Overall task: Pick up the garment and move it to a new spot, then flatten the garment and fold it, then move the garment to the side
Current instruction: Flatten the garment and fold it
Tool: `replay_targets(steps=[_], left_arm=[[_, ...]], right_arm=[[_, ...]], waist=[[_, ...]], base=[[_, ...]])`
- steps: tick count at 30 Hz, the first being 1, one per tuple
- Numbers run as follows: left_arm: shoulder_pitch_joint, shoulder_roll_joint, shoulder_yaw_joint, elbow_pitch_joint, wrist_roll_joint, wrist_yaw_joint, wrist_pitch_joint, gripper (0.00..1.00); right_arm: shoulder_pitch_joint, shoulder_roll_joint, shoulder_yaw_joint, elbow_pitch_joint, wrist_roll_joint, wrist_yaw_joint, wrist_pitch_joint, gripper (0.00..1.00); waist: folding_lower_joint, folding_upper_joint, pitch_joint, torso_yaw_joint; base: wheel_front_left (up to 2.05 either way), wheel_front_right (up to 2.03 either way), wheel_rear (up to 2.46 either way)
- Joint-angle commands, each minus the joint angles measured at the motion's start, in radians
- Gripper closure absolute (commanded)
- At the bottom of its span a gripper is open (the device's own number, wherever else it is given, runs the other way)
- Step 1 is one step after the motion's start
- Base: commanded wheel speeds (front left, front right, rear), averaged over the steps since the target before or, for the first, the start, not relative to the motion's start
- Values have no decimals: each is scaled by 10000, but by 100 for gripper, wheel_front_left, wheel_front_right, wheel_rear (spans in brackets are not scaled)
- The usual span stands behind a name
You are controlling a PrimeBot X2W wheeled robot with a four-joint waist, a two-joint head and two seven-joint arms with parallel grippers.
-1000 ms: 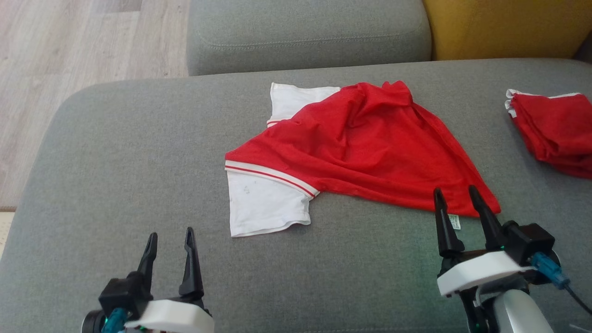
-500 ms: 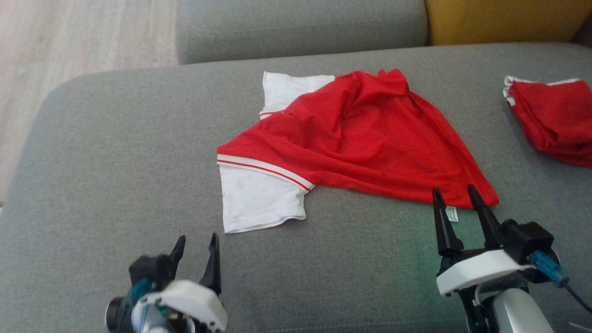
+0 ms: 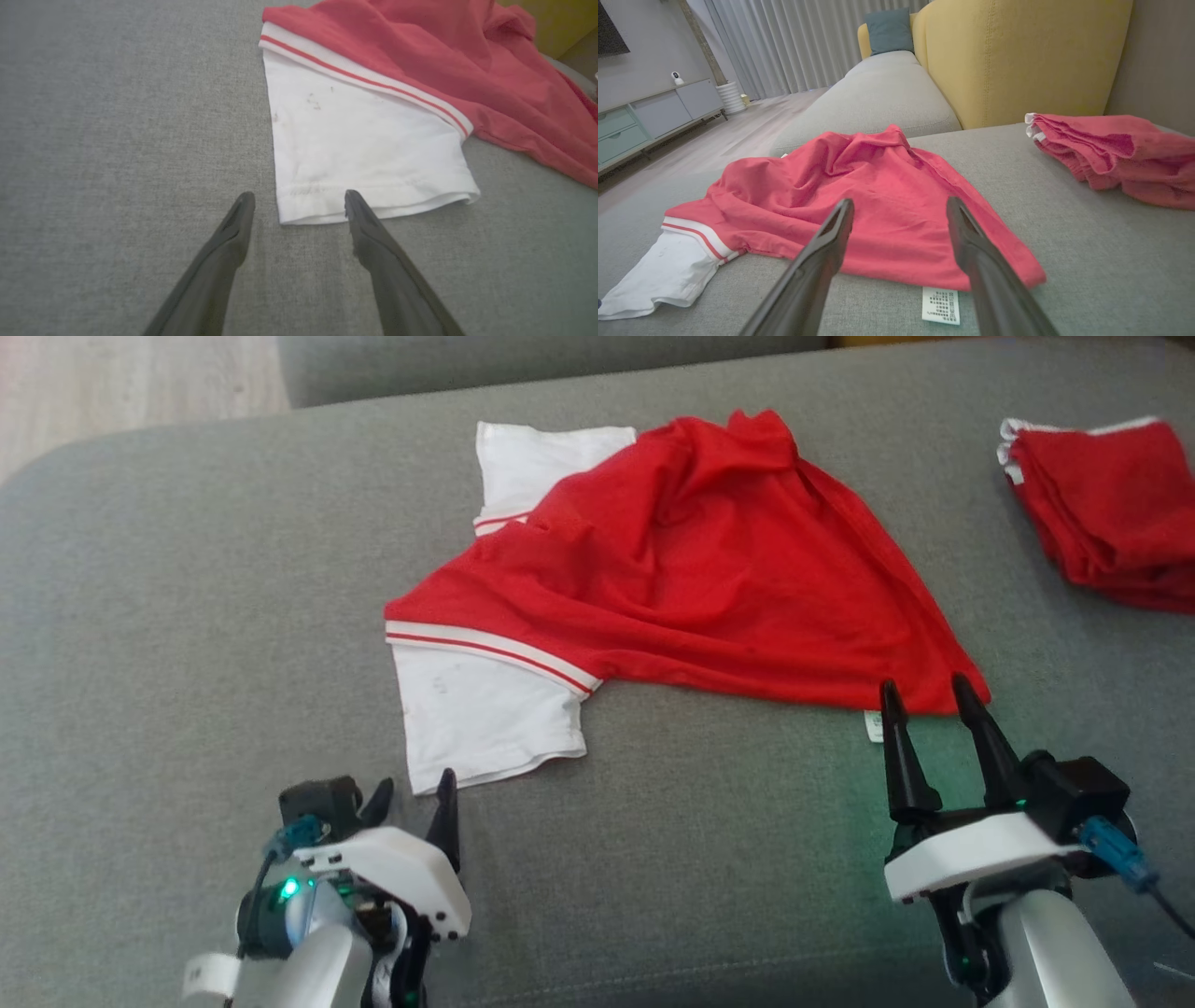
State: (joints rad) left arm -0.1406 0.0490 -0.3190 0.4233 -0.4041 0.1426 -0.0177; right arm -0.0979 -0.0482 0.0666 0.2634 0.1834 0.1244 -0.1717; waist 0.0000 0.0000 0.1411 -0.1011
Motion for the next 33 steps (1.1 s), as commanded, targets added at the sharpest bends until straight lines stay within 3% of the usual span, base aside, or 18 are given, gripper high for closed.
replay_targets(steps=[1, 6, 7, 8, 9, 11, 12, 13, 23, 33], left_arm=[[-481, 14, 254, -186, -64, 89, 3, 0], [-726, 14, 184, 197, -205, 203, 184, 0], [-753, 14, 134, 271, -212, 192, 256, 7], [-775, 14, 101, 317, -232, 181, 301, 42], [-796, 14, 81, 348, -251, 182, 311, 56], [-833, 13, 50, 411, -281, 197, 305, 75], [-850, 13, 38, 445, -297, 205, 293, 93], [-866, 13, 21, 480, -314, 211, 282, 100], [-780, 68, 139, 44, -595, 268, -575, 100], [571, 800, 1056, -2384, -825, 814, -1236, 100]], right_arm=[[-411, -20, 207, -270, -10, 63, -154, 0], [-525, -20, 190, -156, 10, 63, -261, 0], [-537, -20, 183, -139, 9, 63, -275, 0], [-551, -20, 172, -127, 8, 63, -286, 0], [-563, -20, 156, -109, 4, 63, -299, 0], [-588, -20, 124, -69, -11, 63, -322, 0], [-595, -20, 115, -57, -18, 63, -329, 0], [-598, -20, 102, -44, -28, 63, -332, 0], [-548, -20, -562, 525, -301, 63, -137, 0], [-329, -20, -1187, 1180, -504, 63, 84, 0]], waist=[[0, 0, 112, -104], [0, 0, 241, -227], [0, 0, 253, -244], [0, 0, 270, -258], [0, 0, 282, -269], [0, 0, 299, -288], [0, 0, 301, -296], [0, 0, 305, -304], [0, 0, 256, -166], [0, 0, 71, 146]], base=[[0, 0, 0], [0, 0, 0], [0, 0, 0], [0, 0, 0], [0, 0, 0], [0, 0, 0], [0, 0, 0], [0, 0, 0], [0, 0, 0], [0, 0, 0]])
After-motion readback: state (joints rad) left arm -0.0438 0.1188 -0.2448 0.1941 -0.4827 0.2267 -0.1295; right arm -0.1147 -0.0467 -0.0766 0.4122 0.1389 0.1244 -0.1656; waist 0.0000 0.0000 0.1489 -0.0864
